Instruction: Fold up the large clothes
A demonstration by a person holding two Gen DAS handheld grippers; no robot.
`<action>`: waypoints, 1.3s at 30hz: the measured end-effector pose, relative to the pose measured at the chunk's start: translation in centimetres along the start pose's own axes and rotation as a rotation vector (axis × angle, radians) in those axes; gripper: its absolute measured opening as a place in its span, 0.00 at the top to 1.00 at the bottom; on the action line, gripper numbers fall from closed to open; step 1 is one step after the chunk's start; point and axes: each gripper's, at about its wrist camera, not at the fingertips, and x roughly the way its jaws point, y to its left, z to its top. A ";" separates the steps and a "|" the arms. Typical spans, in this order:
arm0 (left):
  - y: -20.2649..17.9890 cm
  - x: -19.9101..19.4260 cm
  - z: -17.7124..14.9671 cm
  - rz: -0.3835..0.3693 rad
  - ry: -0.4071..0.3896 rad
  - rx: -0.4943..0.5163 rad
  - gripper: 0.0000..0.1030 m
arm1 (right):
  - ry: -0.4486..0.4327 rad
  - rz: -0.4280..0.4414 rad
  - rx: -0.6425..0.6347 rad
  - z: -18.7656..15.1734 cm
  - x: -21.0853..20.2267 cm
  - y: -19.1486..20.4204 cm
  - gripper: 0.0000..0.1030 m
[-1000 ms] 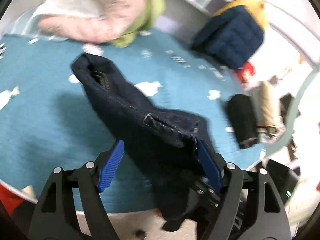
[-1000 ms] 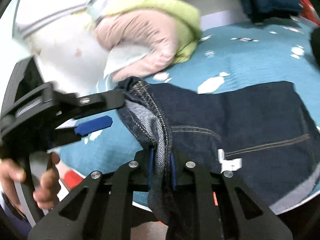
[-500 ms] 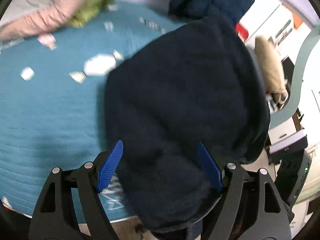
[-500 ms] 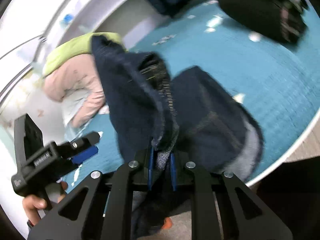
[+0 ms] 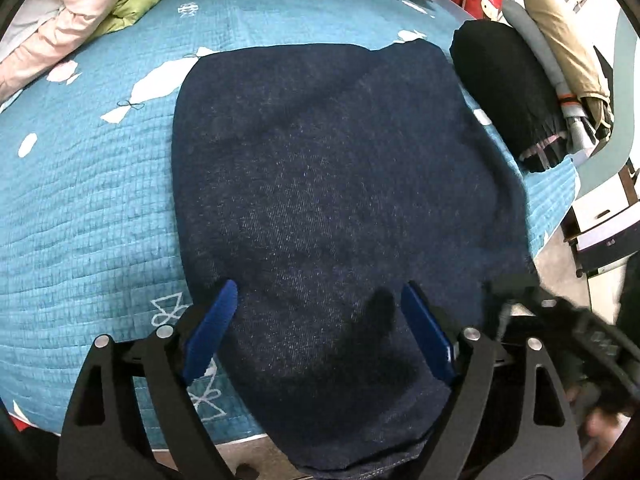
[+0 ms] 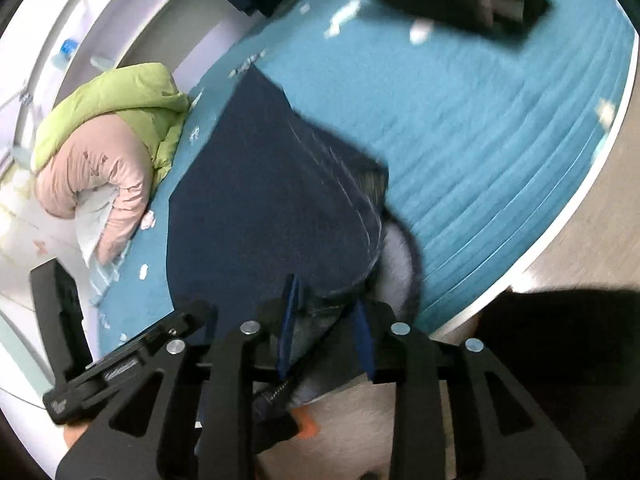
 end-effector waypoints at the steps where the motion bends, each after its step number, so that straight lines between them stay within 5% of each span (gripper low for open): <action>1: -0.1 0.0 0.0 -0.006 -0.001 0.000 0.19 | -0.026 -0.024 -0.031 0.2 -1.3 0.2 0.73; 7: -2.5 -0.3 -0.6 -0.083 0.019 0.049 0.19 | -0.105 -0.019 -0.176 2.8 -2.9 2.3 0.73; 12: -2.9 -0.3 -1.5 -0.127 0.025 0.064 0.19 | 0.073 0.054 -0.152 5.3 4.8 2.5 0.77; 13: -2.7 -0.5 -1.4 -0.142 0.021 0.054 0.19 | 0.092 0.027 -0.145 5.2 5.9 1.9 0.78; 15: -1.7 -1.1 -1.3 -0.154 0.008 0.025 0.19 | 0.145 -0.081 -0.165 4.8 8.1 0.6 1.00; 20: 1.6 -2.2 -0.2 -0.111 -0.048 -0.085 0.19 | 0.142 -0.115 -0.112 3.7 8.0 -2.0 1.00; 24: 3.3 -1.4 -0.2 -0.070 -0.014 -0.143 0.18 | 0.120 -0.131 -0.149 3.7 7.5 -0.9 1.00; 27: 3.6 -0.4 -1.0 -0.069 0.029 -0.140 0.18 | 0.084 -0.161 -0.158 2.4 5.1 -1.1 0.90; 30: 3.3 0.4 -1.7 -0.065 0.047 -0.139 0.16 | 0.075 -0.183 -0.117 1.6 3.9 -2.1 0.51; 31: 3.0 0.6 -1.8 -0.050 0.045 -0.124 0.16 | 0.080 -0.211 -0.109 1.5 4.0 -2.2 0.45; 33: 2.8 0.6 -1.8 -0.043 0.042 -0.112 0.15 | 0.098 -0.250 -0.103 0.7 4.7 -2.6 0.45; 39: 3.2 0.7 -1.8 -0.064 0.061 -0.129 0.15 | 0.141 -0.117 0.104 0.5 4.9 -5.6 0.45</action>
